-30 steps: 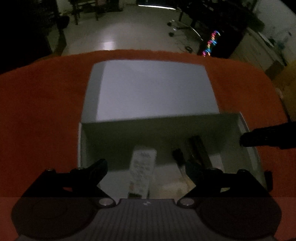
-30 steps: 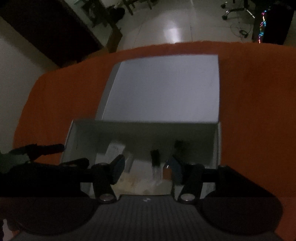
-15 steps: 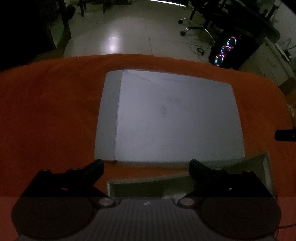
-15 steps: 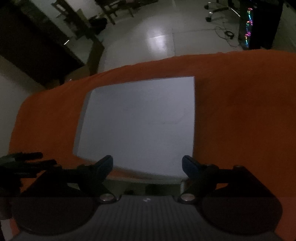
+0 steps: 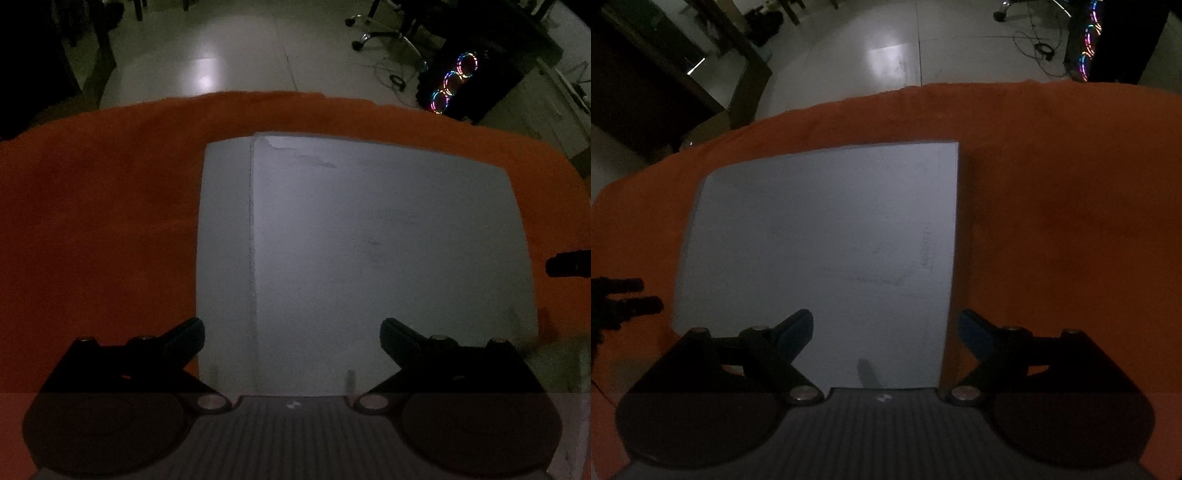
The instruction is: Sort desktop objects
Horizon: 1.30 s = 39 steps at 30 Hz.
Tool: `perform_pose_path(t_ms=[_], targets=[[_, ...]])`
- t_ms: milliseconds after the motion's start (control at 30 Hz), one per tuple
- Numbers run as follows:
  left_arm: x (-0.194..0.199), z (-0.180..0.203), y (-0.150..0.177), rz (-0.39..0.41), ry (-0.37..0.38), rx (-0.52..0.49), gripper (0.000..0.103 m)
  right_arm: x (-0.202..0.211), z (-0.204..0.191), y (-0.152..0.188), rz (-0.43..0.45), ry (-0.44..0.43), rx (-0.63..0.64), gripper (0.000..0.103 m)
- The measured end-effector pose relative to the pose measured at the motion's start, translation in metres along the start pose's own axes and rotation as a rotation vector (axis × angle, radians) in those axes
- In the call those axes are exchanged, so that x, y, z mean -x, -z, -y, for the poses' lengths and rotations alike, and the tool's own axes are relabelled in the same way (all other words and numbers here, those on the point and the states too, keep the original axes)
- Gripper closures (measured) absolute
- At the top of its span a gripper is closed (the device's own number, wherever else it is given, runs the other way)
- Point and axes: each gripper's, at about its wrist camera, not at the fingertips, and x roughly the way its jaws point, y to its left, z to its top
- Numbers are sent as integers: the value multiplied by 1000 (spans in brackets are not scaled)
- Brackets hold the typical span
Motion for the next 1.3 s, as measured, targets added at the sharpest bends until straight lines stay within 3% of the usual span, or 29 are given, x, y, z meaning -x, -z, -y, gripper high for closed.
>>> perform_pose_path(t_ms=[267, 433, 667, 1133, 1300], targets=[[-40, -32, -20, -24, -23, 56, 0, -37, 21, -19, -33, -3, -18, 14], [-60, -32, -19, -17, -48, 26, 0, -55, 35, -19, -49, 5, -49, 10], [-72, -32, -12, 16, 35, 58, 0, -66, 44, -12, -51, -90, -105, 2], [-79, -52, -7, 31, 126, 146, 0, -61, 32, -12, -31, -54, -78, 0], [-74, -60, -5, 17, 212, 194, 0, -55, 28, -17, -4, -38, -51, 0]])
